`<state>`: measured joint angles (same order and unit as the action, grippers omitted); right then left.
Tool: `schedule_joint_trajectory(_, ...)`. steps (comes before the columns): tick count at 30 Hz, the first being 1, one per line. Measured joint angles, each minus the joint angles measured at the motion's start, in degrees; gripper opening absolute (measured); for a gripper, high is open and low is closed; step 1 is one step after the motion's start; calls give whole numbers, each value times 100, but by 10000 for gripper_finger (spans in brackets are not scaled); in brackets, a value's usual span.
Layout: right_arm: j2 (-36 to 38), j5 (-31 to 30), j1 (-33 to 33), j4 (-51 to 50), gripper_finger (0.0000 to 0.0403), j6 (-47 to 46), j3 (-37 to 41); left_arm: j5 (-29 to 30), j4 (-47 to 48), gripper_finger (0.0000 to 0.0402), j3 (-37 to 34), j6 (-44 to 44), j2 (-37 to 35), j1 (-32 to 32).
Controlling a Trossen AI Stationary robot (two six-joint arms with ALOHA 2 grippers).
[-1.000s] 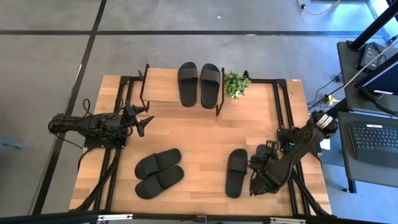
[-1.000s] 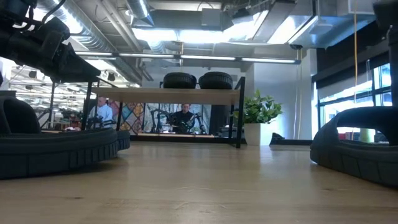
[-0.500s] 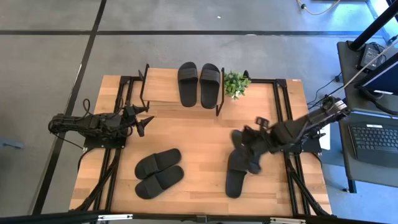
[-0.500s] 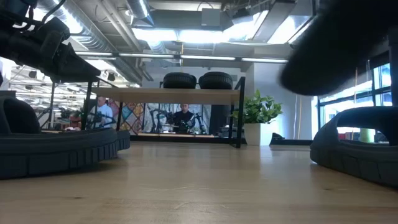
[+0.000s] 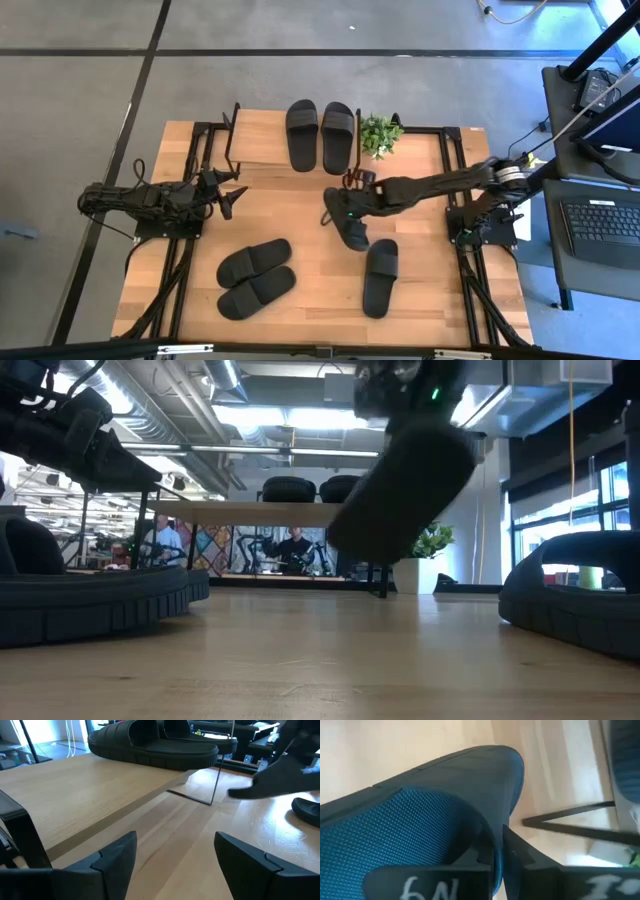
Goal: Pick and place slides into the shelf
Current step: Put the black slide under the shelf
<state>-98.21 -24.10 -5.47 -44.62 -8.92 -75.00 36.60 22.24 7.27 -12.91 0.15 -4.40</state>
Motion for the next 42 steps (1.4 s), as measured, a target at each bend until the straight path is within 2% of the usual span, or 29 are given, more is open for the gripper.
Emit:
schedule_joint_trajectory(4,-469,-986,167,33,13,264,2,0,0,258,0,-2,0,0)
schedule_joint_trajectory(7,-696,-1233,264,241,13,353,2,-1,0,258,-1,-1,0,0)
schedule_joint_trajectory(17,-979,-1219,334,1081,13,583,2,-2,0,258,0,-7,1,0)
schedule_joint_trajectory(28,-1019,-1228,667,1088,20,358,4,-2,0,258,0,-22,2,0)
schedule_joint_trajectory(34,-1017,-1028,721,1088,21,318,4,-2,0,258,0,-20,2,0)
schedule_joint_trajectory(42,-1042,-1057,723,1088,36,172,59,-2,0,258,0,-20,1,0)
